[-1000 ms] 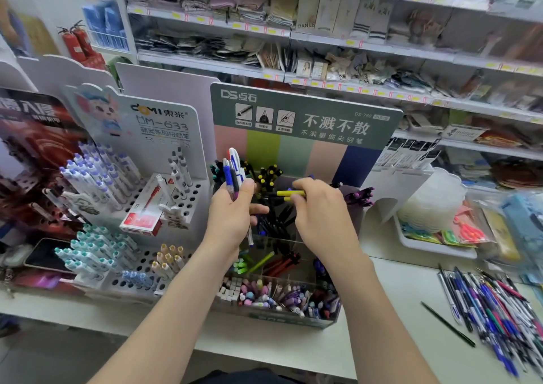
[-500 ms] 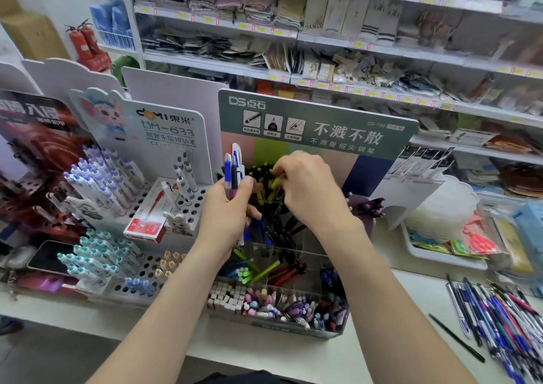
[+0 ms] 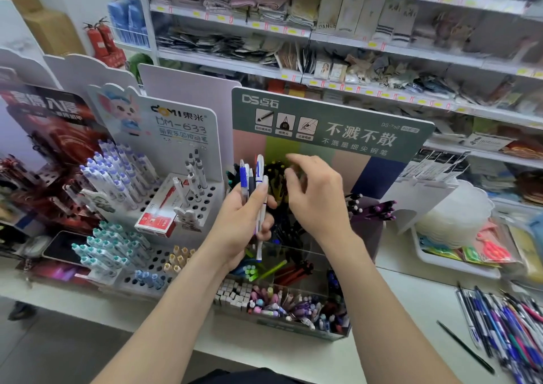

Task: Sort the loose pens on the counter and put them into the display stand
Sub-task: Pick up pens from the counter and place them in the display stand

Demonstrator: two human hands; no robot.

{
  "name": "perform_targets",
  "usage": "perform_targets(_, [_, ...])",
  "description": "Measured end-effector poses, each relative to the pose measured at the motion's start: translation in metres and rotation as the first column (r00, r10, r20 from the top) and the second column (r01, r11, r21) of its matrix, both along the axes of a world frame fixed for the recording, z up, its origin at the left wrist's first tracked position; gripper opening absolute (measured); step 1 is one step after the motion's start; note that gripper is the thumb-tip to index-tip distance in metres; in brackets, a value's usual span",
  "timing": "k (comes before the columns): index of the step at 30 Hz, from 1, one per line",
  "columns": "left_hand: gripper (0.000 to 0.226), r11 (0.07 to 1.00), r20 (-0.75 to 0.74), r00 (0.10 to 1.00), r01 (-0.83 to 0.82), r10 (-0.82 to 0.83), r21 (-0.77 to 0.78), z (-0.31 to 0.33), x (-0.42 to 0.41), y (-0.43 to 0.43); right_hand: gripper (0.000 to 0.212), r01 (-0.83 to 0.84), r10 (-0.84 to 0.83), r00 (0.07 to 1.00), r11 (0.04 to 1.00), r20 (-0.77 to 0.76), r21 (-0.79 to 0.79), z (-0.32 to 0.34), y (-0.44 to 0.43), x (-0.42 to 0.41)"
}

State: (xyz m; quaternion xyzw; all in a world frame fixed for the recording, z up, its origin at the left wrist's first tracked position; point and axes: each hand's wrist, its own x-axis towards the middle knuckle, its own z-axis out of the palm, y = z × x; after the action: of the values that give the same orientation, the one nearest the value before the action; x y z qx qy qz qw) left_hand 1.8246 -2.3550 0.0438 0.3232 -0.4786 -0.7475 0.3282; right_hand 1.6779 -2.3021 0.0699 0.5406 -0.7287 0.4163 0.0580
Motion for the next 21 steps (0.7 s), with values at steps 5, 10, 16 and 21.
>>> perform_targets(5, [0.026,0.970,-0.077,0.967,0.244,-0.242,0.015,0.003,0.005,0.011,0.022,-0.032,0.006,0.849,0.999,0.528,0.041,0.001,0.036,0.025])
perform_targets(10, [0.030,0.936,0.000,0.937,0.349,-0.349,-0.054,0.002,0.002,0.036,0.021,-0.048,0.003,0.713,0.998,0.701,0.044,-0.021,0.058,0.021])
perform_targets(16, [0.030,0.913,0.075,0.911,0.408,-0.405,-0.022,-0.011,-0.007,0.055,0.010,0.288,-0.211,0.672,0.957,0.710,0.012,-0.030,0.079,0.016])
perform_targets(21, [0.023,0.909,0.119,0.905,0.415,-0.409,-0.036,-0.021,-0.012,0.074,0.013,0.246,-0.073,0.516,0.967,0.853,-0.066,-0.034,0.096,0.020])
